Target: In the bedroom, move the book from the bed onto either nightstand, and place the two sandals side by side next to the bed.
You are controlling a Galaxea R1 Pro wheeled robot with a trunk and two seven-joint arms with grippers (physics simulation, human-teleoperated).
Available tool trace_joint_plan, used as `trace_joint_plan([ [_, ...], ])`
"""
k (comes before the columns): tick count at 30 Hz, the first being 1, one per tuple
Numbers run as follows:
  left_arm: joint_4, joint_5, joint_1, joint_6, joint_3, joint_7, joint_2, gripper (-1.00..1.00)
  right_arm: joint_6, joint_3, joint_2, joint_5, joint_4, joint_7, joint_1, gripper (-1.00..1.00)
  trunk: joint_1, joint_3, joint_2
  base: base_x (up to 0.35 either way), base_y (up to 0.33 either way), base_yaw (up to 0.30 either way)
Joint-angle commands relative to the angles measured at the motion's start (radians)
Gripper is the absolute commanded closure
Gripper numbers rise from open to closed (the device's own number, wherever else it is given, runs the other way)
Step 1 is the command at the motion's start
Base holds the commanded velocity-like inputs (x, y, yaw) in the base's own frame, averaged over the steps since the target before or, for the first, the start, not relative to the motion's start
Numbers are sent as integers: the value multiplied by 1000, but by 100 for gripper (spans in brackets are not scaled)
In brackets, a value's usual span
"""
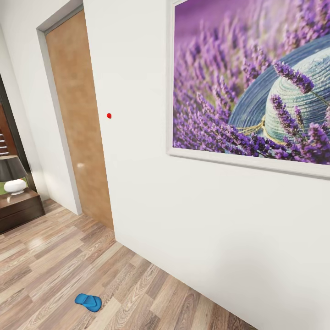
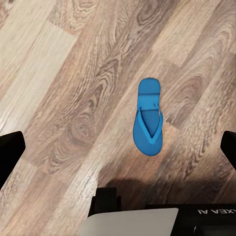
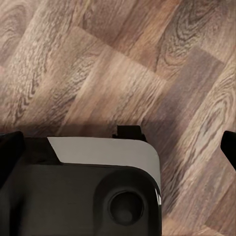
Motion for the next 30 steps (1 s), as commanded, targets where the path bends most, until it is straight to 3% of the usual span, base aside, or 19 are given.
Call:
trace_joint_plan([
  [1,-2,0,0,6,0,0,0,-100,-3,0,0,-1,1,-1,-1,-100,0,-1,-1,0,0,0],
  [11,-2,0,0,-7,0,0,0,-100,1,1,11,4,-12,-8,-38,-100,0,-1,-1,0,0,0],
  [19,-2,2,0,-24,0,1,0,-100,5,3,17,5,-14,-67,-101,-100,0,-1,-1,0,0,0],
  [30,-3,3,0,-34,0,0,0,-100,6,3,19,3,-13,-97,-135,-100,0,-1,-1,0,0,0],
])
